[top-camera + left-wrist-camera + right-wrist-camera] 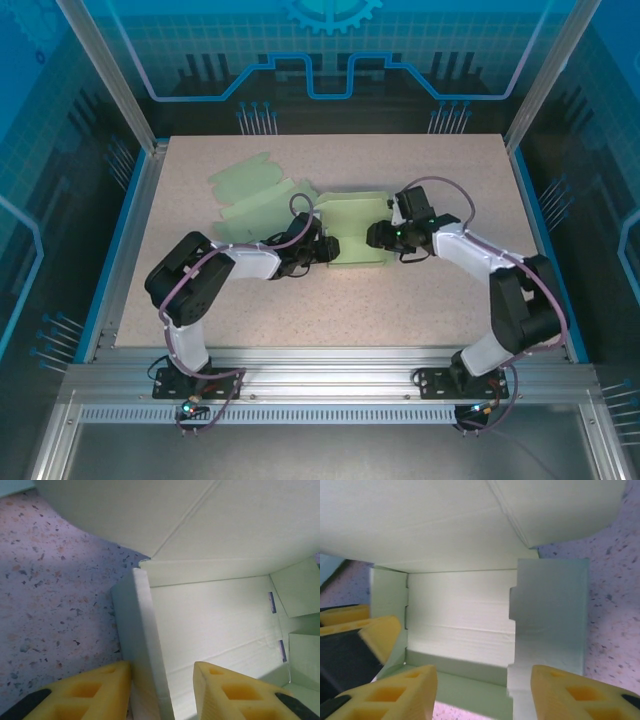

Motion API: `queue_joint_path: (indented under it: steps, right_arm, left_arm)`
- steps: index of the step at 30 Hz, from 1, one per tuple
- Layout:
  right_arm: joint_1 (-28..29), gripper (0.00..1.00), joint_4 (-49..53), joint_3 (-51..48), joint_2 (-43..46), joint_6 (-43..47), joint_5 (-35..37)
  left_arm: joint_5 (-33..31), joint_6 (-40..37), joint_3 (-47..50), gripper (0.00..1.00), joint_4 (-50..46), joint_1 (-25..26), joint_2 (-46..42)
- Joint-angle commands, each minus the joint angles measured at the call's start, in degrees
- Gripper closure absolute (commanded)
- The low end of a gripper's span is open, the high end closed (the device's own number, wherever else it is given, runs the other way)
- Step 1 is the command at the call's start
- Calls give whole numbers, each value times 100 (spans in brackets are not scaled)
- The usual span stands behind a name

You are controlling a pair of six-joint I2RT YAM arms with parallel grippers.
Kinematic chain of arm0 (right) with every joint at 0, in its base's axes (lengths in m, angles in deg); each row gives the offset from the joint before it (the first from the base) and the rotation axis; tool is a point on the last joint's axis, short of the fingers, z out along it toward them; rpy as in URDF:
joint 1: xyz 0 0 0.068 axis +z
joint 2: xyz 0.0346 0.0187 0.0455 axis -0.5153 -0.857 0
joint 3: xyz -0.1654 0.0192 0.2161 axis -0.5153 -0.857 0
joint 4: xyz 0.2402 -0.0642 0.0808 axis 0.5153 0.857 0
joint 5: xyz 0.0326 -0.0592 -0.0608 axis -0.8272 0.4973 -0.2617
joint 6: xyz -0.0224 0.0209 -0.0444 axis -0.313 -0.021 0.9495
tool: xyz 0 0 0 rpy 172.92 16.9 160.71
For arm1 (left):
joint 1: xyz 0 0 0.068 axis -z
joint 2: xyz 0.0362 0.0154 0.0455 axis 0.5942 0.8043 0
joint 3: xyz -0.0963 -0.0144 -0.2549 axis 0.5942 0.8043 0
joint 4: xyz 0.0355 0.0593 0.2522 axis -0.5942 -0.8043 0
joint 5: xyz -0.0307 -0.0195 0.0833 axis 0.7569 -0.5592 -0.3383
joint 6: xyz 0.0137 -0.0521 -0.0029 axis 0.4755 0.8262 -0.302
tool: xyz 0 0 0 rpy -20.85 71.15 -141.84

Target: Fold the paper box

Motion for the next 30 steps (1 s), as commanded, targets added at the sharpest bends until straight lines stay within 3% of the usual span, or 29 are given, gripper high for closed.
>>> queue_joint_path:
  steps: [1, 8, 14, 19, 30]
  right_arm:
    - [-10, 43, 489, 110, 552, 200, 469]
    - [-522, 42, 33, -427, 509, 62, 76]
    - [-730, 37, -708, -619, -137, 13, -569]
    - [-725, 39, -1097, -515, -646, 13, -1077]
    - [-323, 49, -649, 151, -929, 191, -604]
  left_arm:
    - [27, 86, -11, 61, 138, 33, 85]
    - [51, 51, -46, 61, 112, 35, 98]
    - [95, 95, -49, 61, 127, 33, 144]
    - [132, 121, -55, 61, 147, 52, 183]
    - [117, 148, -134, 64, 166, 117, 318]
